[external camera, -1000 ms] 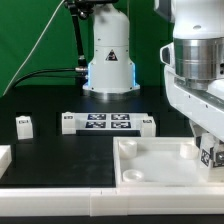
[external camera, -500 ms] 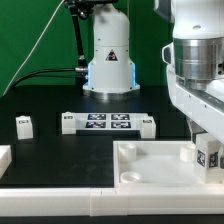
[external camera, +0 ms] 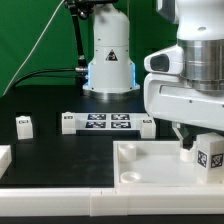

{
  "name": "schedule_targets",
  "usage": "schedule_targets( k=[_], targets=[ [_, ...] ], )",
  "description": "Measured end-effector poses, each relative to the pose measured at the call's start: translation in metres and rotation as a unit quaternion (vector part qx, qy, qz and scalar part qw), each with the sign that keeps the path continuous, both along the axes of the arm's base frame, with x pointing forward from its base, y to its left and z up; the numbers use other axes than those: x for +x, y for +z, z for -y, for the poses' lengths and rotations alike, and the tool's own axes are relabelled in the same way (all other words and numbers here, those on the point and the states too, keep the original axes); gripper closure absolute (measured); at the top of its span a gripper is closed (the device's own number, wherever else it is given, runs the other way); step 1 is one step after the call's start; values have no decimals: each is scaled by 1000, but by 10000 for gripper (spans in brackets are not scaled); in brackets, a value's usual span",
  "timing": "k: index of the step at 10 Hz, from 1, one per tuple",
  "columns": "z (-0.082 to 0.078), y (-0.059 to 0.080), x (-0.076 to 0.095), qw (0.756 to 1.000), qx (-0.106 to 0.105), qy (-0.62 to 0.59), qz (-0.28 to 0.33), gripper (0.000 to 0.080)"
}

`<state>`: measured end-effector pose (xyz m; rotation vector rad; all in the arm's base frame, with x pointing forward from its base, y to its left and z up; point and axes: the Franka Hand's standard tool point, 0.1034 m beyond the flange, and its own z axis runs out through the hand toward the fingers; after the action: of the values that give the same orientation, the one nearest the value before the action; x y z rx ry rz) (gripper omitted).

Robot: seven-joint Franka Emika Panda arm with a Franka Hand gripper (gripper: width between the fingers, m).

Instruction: Assemble one leg

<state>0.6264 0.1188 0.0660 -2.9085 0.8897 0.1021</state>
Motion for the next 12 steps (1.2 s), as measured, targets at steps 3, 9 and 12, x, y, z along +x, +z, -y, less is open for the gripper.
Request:
schedule_targets(
  k=[3,9,12],
  targets=[
    [-1,1,0,983,-1,185,20,151],
    [4,1,1,942,-7,333,32,428],
    [4,1,2,952,-8,304,30,509]
  ],
)
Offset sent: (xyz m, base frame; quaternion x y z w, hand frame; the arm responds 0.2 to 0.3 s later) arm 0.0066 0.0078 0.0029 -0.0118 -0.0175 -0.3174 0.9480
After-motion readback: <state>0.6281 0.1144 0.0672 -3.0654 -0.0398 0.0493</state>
